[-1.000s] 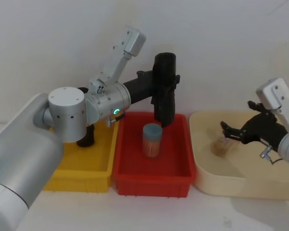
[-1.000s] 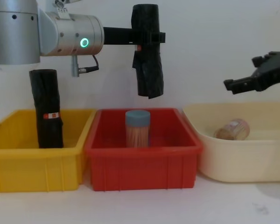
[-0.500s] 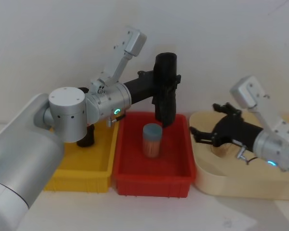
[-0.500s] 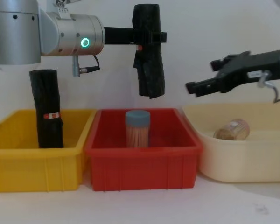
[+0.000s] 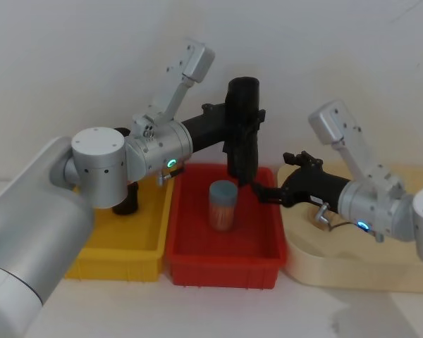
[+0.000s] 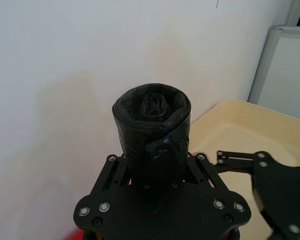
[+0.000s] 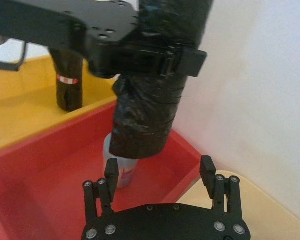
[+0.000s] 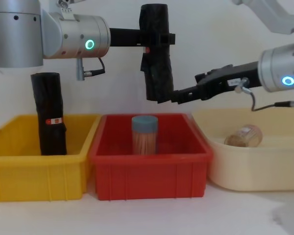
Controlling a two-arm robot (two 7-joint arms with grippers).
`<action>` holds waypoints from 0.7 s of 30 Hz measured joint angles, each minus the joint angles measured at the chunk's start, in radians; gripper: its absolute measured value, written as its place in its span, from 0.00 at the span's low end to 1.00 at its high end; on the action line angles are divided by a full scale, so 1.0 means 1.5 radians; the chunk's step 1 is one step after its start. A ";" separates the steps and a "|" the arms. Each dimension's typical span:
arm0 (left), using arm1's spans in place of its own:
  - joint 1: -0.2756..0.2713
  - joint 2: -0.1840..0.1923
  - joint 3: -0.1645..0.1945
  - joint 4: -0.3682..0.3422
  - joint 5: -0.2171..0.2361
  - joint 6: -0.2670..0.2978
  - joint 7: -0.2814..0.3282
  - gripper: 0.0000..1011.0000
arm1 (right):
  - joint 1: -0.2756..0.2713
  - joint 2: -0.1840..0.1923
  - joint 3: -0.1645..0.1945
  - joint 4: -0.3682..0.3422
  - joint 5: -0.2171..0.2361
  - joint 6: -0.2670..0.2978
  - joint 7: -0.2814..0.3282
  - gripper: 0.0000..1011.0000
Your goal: Pick up the garbage bag with the one hand and transfer it to the other hand.
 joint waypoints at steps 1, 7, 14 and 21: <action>0.000 0.000 0.000 0.000 0.000 0.000 0.000 0.36 | 0.003 -0.003 0.001 0.007 0.002 0.002 -0.001 0.99; 0.000 0.000 0.000 0.000 0.000 0.000 0.000 0.36 | 0.030 -0.030 0.008 0.053 0.019 0.013 -0.008 0.99; 0.000 0.000 0.000 0.000 0.000 0.000 0.000 0.36 | 0.052 -0.053 0.013 0.090 0.034 0.023 -0.012 0.99; 0.000 0.000 0.000 0.000 0.000 0.000 0.000 0.36 | 0.070 -0.067 0.013 0.116 0.049 0.030 -0.008 0.99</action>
